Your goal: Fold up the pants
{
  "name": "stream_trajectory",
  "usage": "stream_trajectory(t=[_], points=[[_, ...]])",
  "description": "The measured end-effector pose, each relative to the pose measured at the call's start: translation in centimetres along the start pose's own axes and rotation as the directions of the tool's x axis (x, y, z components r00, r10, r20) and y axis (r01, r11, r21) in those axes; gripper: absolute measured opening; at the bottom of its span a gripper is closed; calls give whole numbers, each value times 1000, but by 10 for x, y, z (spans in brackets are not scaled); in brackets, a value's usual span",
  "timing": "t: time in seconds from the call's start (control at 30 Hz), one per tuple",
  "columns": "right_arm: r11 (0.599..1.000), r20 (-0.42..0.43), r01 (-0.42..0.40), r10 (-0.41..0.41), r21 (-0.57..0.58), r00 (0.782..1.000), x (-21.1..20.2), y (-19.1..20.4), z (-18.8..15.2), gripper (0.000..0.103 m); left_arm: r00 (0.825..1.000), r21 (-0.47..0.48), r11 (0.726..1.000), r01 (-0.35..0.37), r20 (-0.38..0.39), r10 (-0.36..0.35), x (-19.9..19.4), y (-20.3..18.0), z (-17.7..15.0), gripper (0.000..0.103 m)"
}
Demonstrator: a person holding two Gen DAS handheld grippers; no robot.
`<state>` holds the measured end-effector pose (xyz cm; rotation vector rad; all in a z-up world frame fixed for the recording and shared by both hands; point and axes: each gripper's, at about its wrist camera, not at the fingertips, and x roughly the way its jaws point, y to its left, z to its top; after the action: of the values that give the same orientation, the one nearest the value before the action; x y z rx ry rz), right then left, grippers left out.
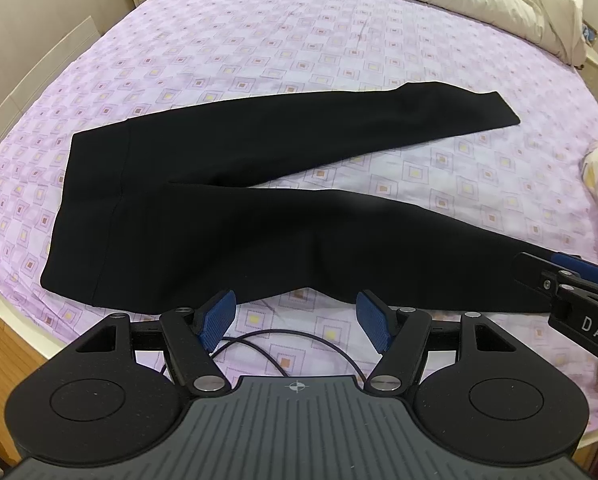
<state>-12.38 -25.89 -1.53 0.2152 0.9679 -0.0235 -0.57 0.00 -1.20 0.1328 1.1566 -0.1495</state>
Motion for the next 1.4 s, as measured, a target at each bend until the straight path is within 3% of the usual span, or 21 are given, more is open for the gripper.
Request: stream_trajectory(t=[1.4], points=[[999, -28, -3, 4, 35, 1000, 8, -2, 4, 46, 1000, 30, 999, -11, -27, 12, 10, -8, 8, 66]])
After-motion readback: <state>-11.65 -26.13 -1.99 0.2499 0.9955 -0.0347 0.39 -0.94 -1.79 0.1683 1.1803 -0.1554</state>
